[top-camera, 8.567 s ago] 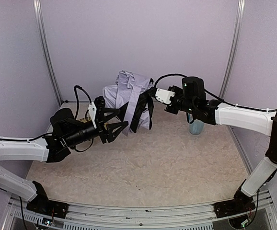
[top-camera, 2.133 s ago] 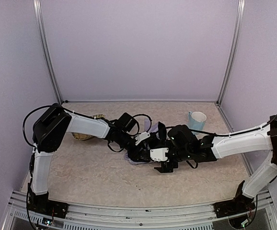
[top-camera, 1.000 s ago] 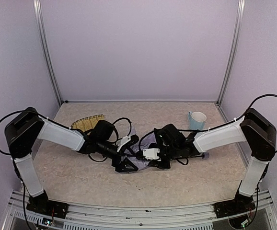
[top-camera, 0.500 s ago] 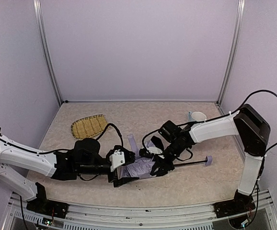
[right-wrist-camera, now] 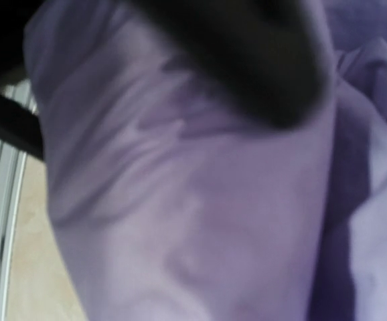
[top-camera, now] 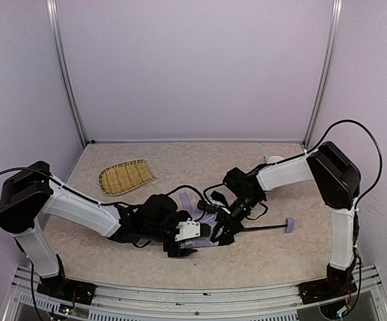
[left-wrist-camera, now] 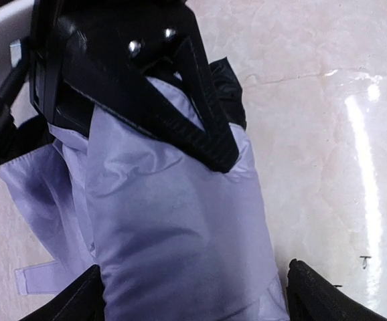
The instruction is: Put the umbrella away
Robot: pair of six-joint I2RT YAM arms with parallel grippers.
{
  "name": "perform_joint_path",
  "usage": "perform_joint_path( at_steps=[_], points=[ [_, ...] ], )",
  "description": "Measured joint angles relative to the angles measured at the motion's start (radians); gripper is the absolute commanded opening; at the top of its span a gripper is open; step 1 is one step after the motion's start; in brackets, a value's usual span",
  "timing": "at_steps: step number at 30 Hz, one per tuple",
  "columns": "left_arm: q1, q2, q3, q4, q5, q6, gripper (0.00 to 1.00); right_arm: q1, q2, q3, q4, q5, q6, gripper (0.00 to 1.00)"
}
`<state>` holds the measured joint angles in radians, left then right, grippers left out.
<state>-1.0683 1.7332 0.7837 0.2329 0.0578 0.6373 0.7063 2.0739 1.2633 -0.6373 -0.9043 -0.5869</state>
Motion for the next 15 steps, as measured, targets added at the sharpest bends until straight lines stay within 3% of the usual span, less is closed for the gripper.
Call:
perform_joint_path(
  at_steps=[4, 9, 12, 15],
  points=[
    [0.029, 0.058, 0.026, -0.006, 0.033, -0.006, 0.72, -0.007, 0.018, 0.014, -0.014, -0.015, -0.006, 0.05],
    [0.065, 0.119, 0.110, -0.067, 0.093, -0.005, 0.43, -0.033, 0.023, 0.019, -0.034, -0.023, 0.004, 0.39],
    [0.079, 0.165, 0.174, -0.126, 0.131, -0.016, 0.36, -0.050, -0.001, 0.010, -0.028, -0.018, 0.031, 0.57],
    [0.092, 0.191, 0.219, -0.161, 0.166, -0.032, 0.32, -0.061, -0.054, -0.027, 0.009, 0.015, 0.069, 0.66]
  ],
)
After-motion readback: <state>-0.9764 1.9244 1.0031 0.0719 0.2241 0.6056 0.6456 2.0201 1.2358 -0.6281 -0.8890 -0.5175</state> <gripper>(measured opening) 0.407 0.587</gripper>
